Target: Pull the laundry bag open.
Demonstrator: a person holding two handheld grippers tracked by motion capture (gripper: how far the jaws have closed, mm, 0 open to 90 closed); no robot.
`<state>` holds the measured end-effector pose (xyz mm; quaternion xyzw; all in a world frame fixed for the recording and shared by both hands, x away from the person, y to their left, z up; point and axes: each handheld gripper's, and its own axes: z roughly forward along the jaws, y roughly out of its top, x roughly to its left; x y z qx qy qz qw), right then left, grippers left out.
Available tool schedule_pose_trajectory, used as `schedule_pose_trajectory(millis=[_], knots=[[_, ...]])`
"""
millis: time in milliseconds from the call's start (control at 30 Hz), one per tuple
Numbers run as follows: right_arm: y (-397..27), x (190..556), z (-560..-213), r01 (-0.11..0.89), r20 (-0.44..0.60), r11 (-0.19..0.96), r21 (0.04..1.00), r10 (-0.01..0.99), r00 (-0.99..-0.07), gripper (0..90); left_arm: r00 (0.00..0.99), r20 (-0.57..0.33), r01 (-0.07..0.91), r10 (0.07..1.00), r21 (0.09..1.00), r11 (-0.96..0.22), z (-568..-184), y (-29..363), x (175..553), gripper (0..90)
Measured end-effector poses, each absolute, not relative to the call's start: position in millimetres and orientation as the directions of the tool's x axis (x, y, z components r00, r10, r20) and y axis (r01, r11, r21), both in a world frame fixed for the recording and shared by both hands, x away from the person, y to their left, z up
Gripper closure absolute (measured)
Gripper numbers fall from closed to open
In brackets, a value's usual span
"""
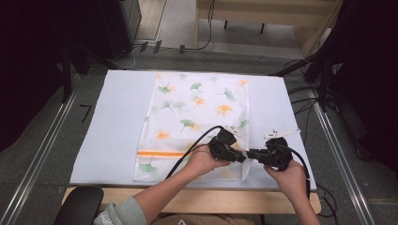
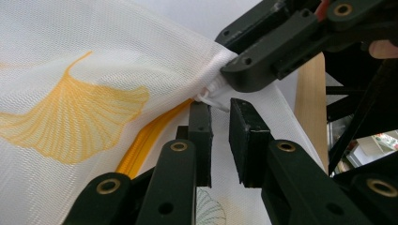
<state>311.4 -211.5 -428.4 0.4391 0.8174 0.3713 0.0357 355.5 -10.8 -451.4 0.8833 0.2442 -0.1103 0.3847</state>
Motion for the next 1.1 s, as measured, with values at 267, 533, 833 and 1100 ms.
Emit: schedule_pose_trajectory(millis=[267,533,833,1100], knots=[[-210.8,311.3,-427.7,0.691,0.277,0.339,0.638,0.737,-0.617,85.8,0.854,-0.379,0.52,0.355,0.624,-0.584,-451.9,-10.9,356.6,84.8],[-210.7,311.2,-428.2,0.69,0.277,0.345,0.636,0.733,-0.621,85.7,0.856,-0.371,0.518,0.361,0.618,-0.592,-451.2,-7.6,358.6,89.6],[-210.4,310.6,-427.7,0.692,0.277,0.353,0.63,0.73,-0.625,85.8,0.857,-0.359,0.515,0.37,0.623,-0.588,-450.4,-8.0,357.5,88.5],[-211.4,310.5,-427.8,0.688,0.269,0.36,0.631,0.73,-0.629,85.9,0.852,-0.37,0.523,0.371,0.629,-0.575,-448.5,-6.7,356.4,88.4]])
